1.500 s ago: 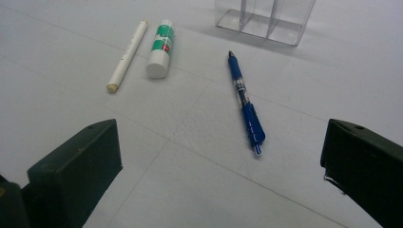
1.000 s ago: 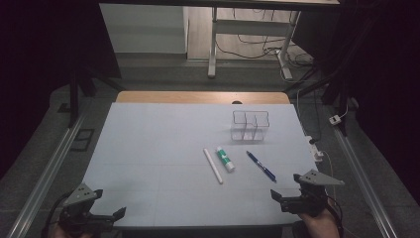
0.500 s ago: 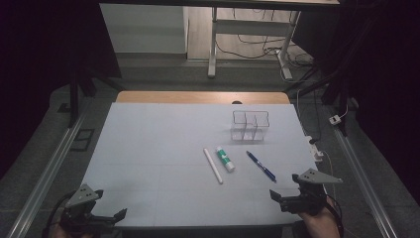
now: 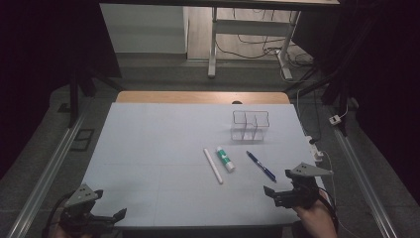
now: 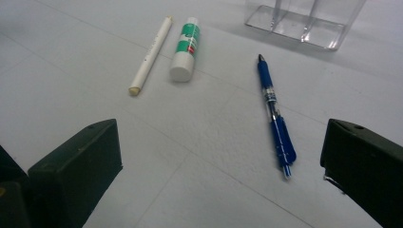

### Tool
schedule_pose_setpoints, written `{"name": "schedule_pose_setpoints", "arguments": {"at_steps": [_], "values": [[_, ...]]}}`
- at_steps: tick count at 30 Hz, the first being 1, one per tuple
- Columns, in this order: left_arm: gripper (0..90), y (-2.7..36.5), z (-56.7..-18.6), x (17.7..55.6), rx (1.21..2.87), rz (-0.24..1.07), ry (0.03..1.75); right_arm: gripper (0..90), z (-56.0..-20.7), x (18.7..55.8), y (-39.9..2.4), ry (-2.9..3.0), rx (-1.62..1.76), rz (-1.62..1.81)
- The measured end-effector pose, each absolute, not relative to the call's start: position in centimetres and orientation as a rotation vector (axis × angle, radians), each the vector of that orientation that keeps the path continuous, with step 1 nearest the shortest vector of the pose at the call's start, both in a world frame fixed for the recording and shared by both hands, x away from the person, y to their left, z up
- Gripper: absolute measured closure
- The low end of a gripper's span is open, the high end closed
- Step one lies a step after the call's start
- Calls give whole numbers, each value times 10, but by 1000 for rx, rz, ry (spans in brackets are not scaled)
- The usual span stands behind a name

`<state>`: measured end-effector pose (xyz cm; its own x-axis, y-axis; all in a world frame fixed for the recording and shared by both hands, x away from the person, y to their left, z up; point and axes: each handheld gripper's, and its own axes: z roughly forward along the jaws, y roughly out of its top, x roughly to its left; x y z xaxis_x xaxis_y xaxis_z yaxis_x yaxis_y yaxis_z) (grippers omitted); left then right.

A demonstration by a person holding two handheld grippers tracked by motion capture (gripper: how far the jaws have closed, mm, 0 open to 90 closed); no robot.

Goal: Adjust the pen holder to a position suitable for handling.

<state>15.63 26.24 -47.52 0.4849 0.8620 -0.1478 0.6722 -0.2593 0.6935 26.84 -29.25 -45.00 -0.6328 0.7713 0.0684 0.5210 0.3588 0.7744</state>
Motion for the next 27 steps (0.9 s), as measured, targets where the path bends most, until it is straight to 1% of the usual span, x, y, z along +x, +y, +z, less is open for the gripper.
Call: {"name": "schedule_pose_setpoints", "arguments": {"at_steps": [5,11,27], "values": [[2,263,-475,156,2010,333,1262,0,-449,278,-289,2305,1137,1124],[3,263,-475,157,2017,334,1259,0,-453,297,-286,2267,1130,1072],[6,263,-475,157,2018,332,1256,0,-459,335,-285,2283,1181,1123]]}}
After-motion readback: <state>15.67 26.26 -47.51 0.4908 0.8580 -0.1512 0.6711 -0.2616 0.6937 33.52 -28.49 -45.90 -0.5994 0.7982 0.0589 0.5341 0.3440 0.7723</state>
